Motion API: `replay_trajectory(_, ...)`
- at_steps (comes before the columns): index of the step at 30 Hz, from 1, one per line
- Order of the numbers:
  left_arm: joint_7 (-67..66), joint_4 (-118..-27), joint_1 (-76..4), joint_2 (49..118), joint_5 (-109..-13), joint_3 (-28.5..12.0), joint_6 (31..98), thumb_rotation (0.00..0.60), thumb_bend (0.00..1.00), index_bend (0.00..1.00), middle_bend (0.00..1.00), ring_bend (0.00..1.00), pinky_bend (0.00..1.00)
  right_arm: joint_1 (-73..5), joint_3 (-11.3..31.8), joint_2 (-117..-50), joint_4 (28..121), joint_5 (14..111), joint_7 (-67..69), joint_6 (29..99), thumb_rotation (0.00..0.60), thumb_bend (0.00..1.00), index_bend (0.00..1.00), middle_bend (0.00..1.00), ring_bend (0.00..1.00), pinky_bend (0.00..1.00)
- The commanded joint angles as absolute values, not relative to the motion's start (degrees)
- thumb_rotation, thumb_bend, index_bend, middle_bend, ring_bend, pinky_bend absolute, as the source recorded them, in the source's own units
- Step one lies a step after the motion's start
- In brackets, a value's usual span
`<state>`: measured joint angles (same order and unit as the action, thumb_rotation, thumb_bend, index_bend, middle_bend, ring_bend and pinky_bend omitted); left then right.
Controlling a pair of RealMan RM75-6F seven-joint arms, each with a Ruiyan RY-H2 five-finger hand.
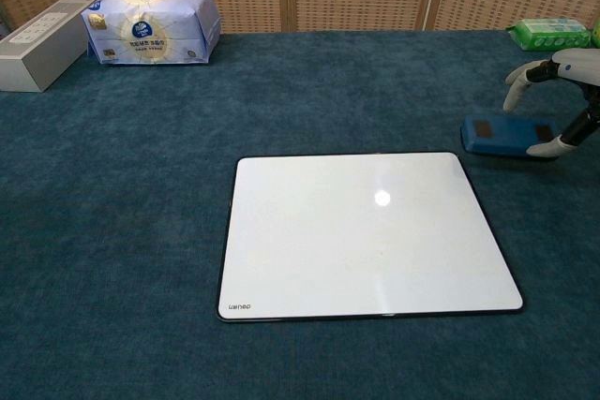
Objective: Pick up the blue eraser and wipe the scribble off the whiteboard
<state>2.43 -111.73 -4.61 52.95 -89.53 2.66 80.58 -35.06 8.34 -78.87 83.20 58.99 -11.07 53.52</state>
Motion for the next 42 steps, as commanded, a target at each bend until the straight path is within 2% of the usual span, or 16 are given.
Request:
replay_trajectory(1, 2.34, -111.84, -4.52, 52.98, -89.51, 2.79, 80.6, 0.6, 0.43, 0.31, 0.24, 0.22, 0.06, -34.76, 8.08, -78.24, 83.25, 58.53, -11.31, 53.14, 0.6, 0.21, 0.23, 0.09, 0.0, 0.0)
replay_trajectory(4, 2.19, -111.83, -4.48, 53.03, -89.34, 2.82, 80.55, 0.6, 0.43, 0.31, 0.24, 0.22, 0.06, -34.49, 7.93, -77.56, 83.9, 58.7, -11.36, 53.17, 0.6, 0.21, 0.08, 0.05, 0.0, 0.0)
replay_trajectory(6, 2.2, -111.86, -4.54, 53.07, -89.29, 2.78, 80.47, 0.6, 0.43, 0.31, 0.24, 0.21, 0.06, -34.17, 7.95, -77.2, 84.54, 59.13, -11.25, 53.78, 0.6, 0.22, 0.03, 0.03, 0.0, 0.0)
replay_trajectory(12, 2.12, -111.73, -4.47, 53.17, -88.9, 2.6, 80.69, 0.6, 0.43, 0.31, 0.24, 0.21, 0.06, -32.38, 8.51, -75.87, 87.54, 60.69, -10.01, 57.41, 0.6, 0.21, 0.02, 0.01, 0.0, 0.0)
replay_trajectory(15, 0.19, -111.21, -4.15, 53.73, -87.71, 2.42, 80.96, 0.6, 0.43, 0.31, 0.24, 0.2, 0.05, -30.24, 8.41, -75.0, 90.0, 63.01, -9.12, 61.68, 0.6, 0.22, 0.03, 0.0, 0.0, 0.0)
replay_trajectory(21, -2.85, -109.65, -2.53, 56.05, -84.9, 2.02, 82.91, 0.6, 0.43, 0.31, 0.24, 0.19, 0.05, -25.62, 6.2, -74.25, 91.0, 68.88, -9.28, 70.14, 0.6, 0.24, 0.16, 0.01, 0.0, 0.0)
replay_trajectory(27, -3.17, -105.72, -0.93, 59.45, -82.85, 1.77, 84.5, 0.6, 0.43, 0.32, 0.24, 0.18, 0.04, -19.11, 3.19, -73.47, 90.77, 73.41, -11.28, 79.8, 0.6, 0.24, 0.22, 0.07, 0.0, 0.0)
replay_trajectory(35, -4.16, -101.09, 0.58, 63.55, -82.85, 1.33, 87.12, 0.6, 0.43, 0.33, 0.25, 0.18, 0.03, -13.03, 0.82, -73.5, 92.94, 73.77, -15.72, 85.78, 0.6, 0.23, 0.26, 0.09, 0.0, 0.0)
replay_trajectory(42, -4.39, -100.47, 1.3, 64.59, -83.83, 1.44, 88.23, 0.6, 0.43, 0.33, 0.25, 0.18, 0.03, -9.61, -0.12, -72.28, 94.47, 74.88, -13.91, 87.63, 0.6, 0.23, 0.27, 0.09, 0.0, 0.0)
